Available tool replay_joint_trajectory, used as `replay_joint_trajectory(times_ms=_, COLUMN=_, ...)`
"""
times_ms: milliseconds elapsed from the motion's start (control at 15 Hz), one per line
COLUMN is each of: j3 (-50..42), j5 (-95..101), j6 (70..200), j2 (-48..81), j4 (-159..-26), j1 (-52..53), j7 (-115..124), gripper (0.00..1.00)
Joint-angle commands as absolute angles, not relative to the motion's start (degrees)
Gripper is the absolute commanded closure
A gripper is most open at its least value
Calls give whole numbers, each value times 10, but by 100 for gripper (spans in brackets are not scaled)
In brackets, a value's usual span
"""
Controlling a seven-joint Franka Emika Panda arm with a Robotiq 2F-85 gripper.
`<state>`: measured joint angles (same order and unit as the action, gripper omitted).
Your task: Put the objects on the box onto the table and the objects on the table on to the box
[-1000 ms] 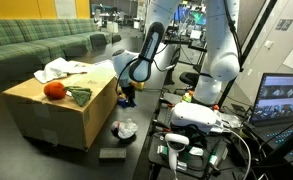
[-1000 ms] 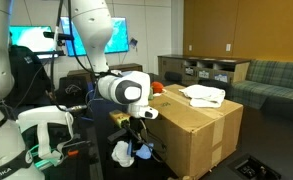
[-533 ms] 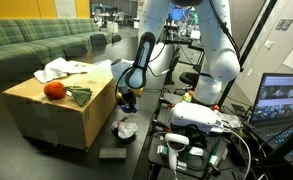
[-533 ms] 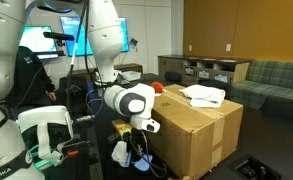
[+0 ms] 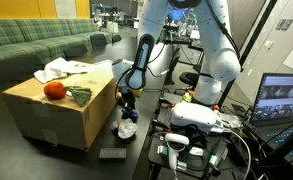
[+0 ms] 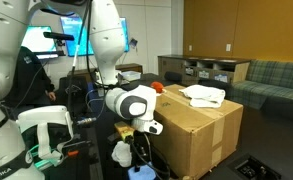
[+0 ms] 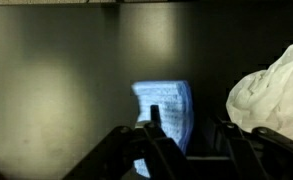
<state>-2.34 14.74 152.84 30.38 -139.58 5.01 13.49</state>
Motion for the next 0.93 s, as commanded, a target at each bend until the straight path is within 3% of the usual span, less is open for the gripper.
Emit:
replay_joint_trajectory(times_ms=0, j3=-48, j5=141, j6=1561, j2=296, j4=-1402, j1=73, j7=137, gripper=23)
replay_joint_trajectory(times_ms=200, j3=-51, j5=138, j6=1586, j2=278, j4=-1417, j1=84, j7=140, gripper=0)
replay_joint_trajectory(times_ms=867, j3=37, j5=82, j6=1701, j2=220, j4=-1488, j1=116, j7=113, gripper=0)
